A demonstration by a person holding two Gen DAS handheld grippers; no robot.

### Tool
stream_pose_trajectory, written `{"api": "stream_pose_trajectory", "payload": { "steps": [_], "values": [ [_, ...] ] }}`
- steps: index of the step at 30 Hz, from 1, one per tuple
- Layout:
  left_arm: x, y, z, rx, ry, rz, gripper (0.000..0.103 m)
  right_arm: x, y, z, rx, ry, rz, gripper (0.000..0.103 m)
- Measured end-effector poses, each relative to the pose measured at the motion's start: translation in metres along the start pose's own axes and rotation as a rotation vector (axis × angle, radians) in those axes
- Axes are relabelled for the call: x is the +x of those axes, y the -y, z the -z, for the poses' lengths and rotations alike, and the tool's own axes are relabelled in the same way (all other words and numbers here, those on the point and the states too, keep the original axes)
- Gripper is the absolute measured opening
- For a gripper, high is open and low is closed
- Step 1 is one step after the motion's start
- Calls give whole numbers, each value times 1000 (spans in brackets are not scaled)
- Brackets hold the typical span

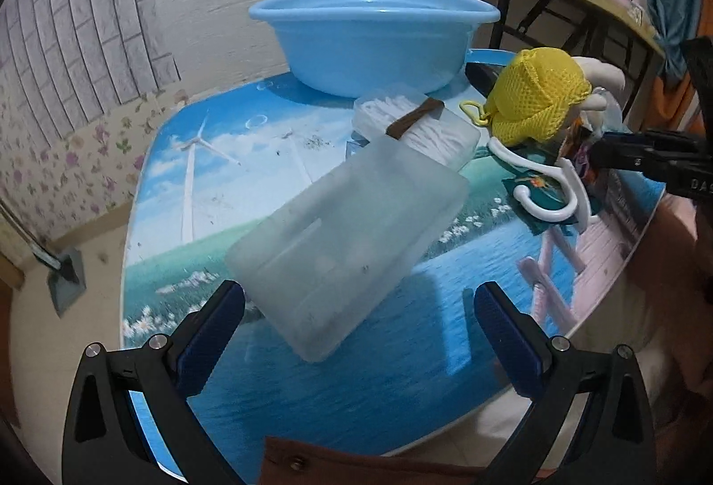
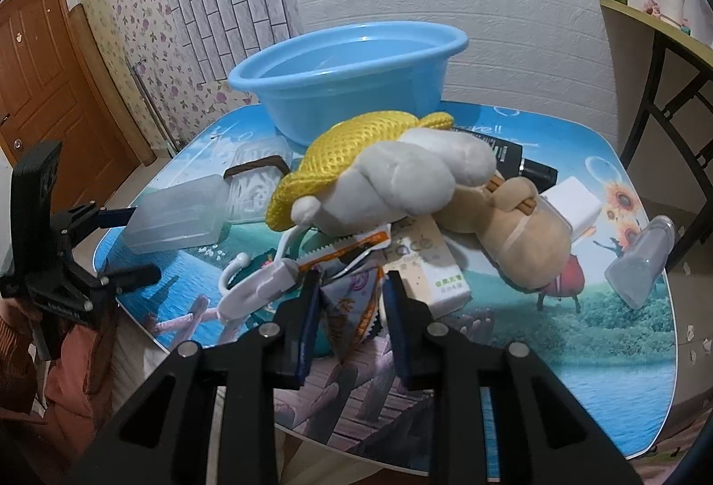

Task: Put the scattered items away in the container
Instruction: 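Grasp the frosted plastic box with the left tool while the right tool grasps the snack packet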

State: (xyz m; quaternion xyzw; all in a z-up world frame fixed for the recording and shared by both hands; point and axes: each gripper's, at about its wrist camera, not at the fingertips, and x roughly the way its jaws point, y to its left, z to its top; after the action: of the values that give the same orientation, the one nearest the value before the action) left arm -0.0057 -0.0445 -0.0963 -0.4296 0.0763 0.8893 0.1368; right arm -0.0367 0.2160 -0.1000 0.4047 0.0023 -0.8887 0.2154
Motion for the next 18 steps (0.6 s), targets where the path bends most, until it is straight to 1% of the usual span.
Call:
{"api": "stream_pose_trajectory", "payload": {
  "steps": [2, 4, 8, 9, 12, 13, 15, 16, 18],
  "values": [
    [0, -5, -3, -4, 15, -14, 103, 0, 0, 1, -2, 0, 0, 27],
    [0, -10, -8, -3, 25, -11, 103, 0, 0, 0, -3, 0, 1, 27],
    [8, -9, -19, 66, 35, -16, 103, -1, 0, 1, -1, -1, 1, 27],
    [11, -10, -20, 71, 31, -12, 103, 0, 0, 1, -1, -1, 0, 27],
    [23, -15, -19, 41, 4, 18, 103, -1, -1, 2, 1, -1, 1, 27],
    [23, -17, -18, 27, 6, 22, 103, -2, -1, 2, 2, 2, 3, 27],
    [20, -19, -15, 10, 11, 35, 98, -5, 0, 3, 16, 21, 13, 26],
    [18, -20, -14, 4, 14, 46, 92, -6, 2, 3, 21, 28, 13, 26],
    [14, -22, -10, -16, 21, 20, 86, -10, 4, 2, 33, 43, 14, 26]
  ]
}}
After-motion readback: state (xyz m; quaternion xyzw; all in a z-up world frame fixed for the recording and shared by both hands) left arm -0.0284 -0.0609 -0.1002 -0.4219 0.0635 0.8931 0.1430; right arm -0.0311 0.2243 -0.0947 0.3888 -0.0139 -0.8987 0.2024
